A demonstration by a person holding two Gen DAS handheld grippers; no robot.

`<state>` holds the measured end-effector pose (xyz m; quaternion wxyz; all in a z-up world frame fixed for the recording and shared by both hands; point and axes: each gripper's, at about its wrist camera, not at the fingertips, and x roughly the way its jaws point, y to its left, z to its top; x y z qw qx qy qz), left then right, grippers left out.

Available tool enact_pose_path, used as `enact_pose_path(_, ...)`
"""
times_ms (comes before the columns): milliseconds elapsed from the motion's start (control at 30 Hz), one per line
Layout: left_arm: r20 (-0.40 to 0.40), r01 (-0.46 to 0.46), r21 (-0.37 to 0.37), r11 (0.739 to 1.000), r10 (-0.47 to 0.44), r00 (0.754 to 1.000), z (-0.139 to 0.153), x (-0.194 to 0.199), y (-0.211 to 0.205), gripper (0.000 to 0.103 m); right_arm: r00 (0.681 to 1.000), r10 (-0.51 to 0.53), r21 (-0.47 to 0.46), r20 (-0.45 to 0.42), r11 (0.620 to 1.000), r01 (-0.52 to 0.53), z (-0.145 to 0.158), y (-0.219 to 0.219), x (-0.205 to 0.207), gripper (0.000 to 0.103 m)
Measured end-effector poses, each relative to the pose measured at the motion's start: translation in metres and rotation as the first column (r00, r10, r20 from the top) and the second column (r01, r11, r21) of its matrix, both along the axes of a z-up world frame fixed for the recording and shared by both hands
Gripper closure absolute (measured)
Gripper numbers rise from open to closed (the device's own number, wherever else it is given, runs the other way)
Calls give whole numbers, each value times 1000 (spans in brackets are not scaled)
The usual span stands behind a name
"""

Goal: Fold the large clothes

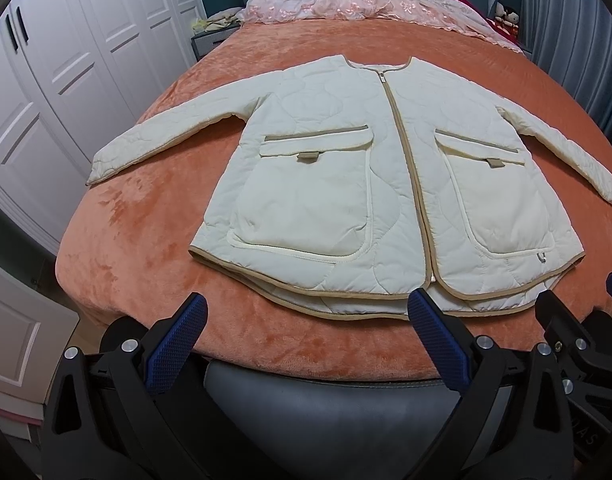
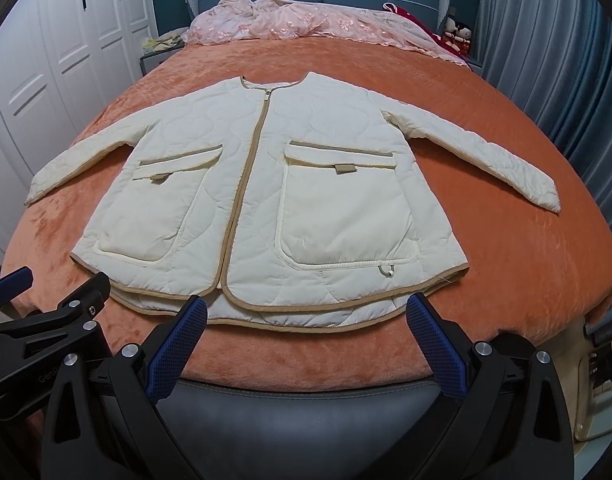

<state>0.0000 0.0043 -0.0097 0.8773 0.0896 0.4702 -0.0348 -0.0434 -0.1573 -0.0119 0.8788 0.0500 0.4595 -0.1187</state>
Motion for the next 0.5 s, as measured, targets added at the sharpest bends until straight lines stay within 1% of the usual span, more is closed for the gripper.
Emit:
enact_pose_path(133, 13, -2, 12, 1000, 2, 1000, 2, -2, -1, 5, 1000, 2, -4, 0, 1000, -2, 1, 1, -1, 5)
enact_pose_path(500, 13, 1, 6, 1000, -1, 1000, 6, -3, 0, 5, 1000, 2, -9, 3, 1000, -2, 4, 3, -3, 5)
